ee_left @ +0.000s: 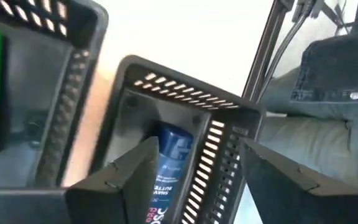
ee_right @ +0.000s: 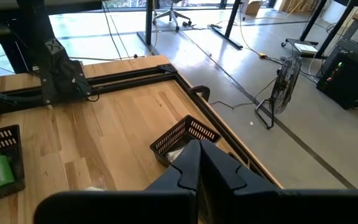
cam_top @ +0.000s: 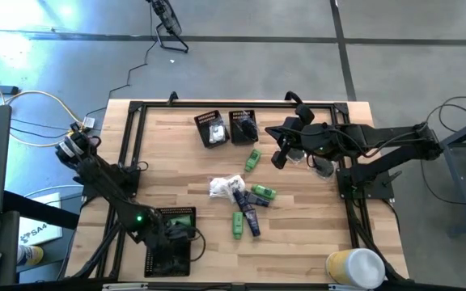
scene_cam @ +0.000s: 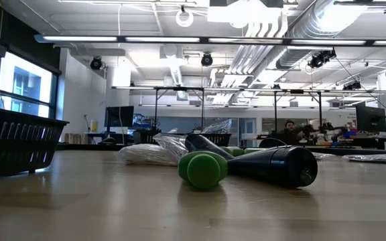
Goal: Pick & Place Travel size toiletries
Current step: Adjust the top middle black bin
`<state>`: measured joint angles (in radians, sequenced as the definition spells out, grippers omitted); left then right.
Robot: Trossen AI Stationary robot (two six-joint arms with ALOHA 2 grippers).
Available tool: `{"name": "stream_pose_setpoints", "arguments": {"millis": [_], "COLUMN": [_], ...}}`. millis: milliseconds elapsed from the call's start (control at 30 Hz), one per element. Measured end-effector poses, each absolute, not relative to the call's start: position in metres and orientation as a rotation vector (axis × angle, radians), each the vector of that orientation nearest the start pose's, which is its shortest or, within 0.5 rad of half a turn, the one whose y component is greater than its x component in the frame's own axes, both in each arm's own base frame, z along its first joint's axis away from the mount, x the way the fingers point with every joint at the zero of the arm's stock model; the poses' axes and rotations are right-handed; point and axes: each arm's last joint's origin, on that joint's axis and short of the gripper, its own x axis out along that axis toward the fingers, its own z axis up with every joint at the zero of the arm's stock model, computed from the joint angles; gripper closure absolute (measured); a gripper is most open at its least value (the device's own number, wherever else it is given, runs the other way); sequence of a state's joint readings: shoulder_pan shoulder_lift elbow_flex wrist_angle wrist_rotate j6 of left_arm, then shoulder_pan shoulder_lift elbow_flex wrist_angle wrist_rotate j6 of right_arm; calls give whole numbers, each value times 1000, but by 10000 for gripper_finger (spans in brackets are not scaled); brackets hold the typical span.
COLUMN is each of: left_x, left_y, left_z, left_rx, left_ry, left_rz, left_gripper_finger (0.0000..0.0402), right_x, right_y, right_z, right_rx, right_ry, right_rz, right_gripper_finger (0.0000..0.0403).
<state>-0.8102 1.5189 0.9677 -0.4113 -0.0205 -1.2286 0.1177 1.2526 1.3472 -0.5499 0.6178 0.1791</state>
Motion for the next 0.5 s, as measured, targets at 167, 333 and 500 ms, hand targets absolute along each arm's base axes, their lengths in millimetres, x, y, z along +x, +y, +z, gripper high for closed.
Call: {"name": "stream_pose_setpoints", "arguments": {"millis": [167, 333, 500], "left_x": [213, 220, 224], "left_y": [-204, -187, -164], "left_z": [218, 227, 235], "left_rx": [-694, -719, -715], "left_ry": [1222, 1265, 1291], "left_rz": [-113, -190, -218], "left_gripper_finger": [239, 308, 370], "right_x": [258, 258, 256], "right_y": [14, 14, 14], "right_z": [397, 396, 394], "right_rx": [11, 7, -2], "right_ry": [386, 399, 424], "right_rz": [-512, -507, -506], "right_gripper_finger": [400, 400, 400]}}
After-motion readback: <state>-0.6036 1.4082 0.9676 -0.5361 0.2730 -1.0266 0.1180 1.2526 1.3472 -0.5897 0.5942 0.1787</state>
